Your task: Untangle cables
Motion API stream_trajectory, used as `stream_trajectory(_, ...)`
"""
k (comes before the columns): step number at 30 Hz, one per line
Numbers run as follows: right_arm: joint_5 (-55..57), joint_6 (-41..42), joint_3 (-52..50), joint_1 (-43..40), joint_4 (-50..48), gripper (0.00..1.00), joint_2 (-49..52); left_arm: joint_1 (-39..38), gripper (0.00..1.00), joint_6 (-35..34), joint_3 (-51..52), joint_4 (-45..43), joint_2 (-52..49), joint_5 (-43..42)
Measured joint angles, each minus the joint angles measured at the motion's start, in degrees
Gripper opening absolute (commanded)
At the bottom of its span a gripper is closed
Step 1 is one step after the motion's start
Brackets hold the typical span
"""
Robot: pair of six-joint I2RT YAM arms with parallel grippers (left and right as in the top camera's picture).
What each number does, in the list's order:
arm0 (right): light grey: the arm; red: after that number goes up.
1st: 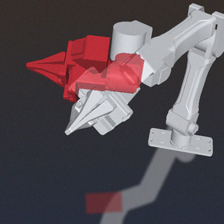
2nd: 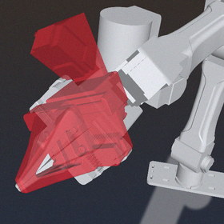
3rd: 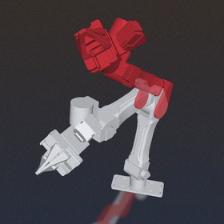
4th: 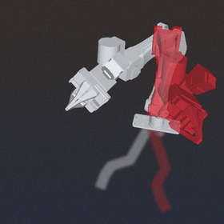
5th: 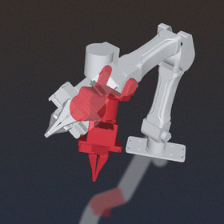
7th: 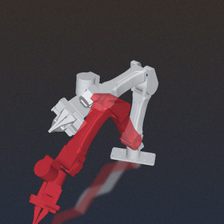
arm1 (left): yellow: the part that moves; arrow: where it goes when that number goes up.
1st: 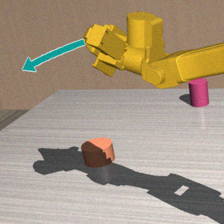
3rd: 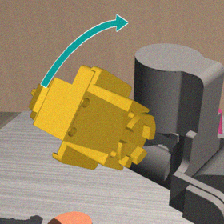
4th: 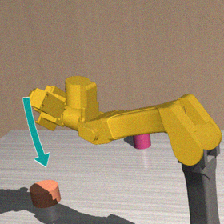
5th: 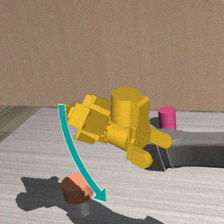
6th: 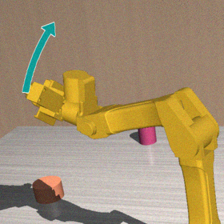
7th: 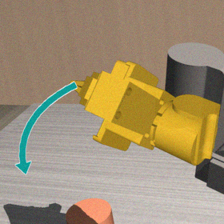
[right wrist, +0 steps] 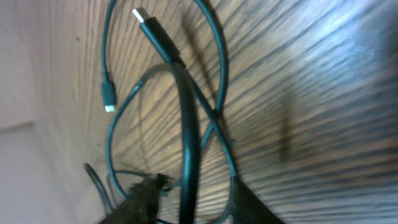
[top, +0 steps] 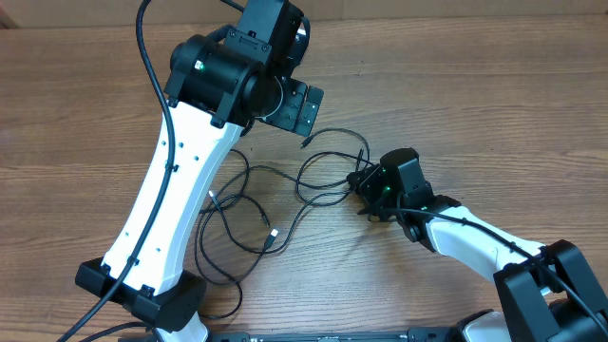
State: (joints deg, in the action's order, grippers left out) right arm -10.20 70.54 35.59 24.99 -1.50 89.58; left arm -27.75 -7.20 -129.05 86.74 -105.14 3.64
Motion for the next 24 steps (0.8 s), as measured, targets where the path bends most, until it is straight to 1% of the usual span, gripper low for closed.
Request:
stream_trajectory(2, -0.1, -0.2, 0.0, 0.5, -0.2, 0.04, 0.0, 0.0, 1.00, 0.0, 0.0, 0.0, 0.0, 0.0)
stream_trajectory(9, -2.0, -0.2, 0.0, 1.0, -2.4, 0.04, 0.0, 0.0, 0.99, 0.0, 0.0, 0.0, 0.0, 0.0)
stream_trajectory(13, -4.3, -4.1, 0.0, 1.0, -6.3, 0.04, -0.5, 0.0, 1.00, 0.0, 0.0, 0.0, 0.0, 0.0)
stream_trajectory(15, -5.1, -6.8, 0.1, 0.9, -5.9, 0.04, -2.1, 0.0, 0.99, 0.0, 0.0, 0.0, 0.0, 0.0)
stream_trajectory(19, -5.0, -13.0, 1.2, 0.9, 0.3, 0.04, -9.0, 0.0, 1.00, 0.0, 0.0, 0.0, 0.0, 0.0)
stream_trajectory(21, -3.6, -16.9, 3.1, 0.9, 5.5, 0.04, -14.0, 0.0, 1.00, 0.0, 0.0, 0.0, 0.0, 0.0)
stream_trajectory(24, -1.1, -22.2, 6.0, 0.9, 10.1, 0.04, -20.8, 0.0, 0.99, 0.0, 0.0, 0.0, 0.0, 0.0)
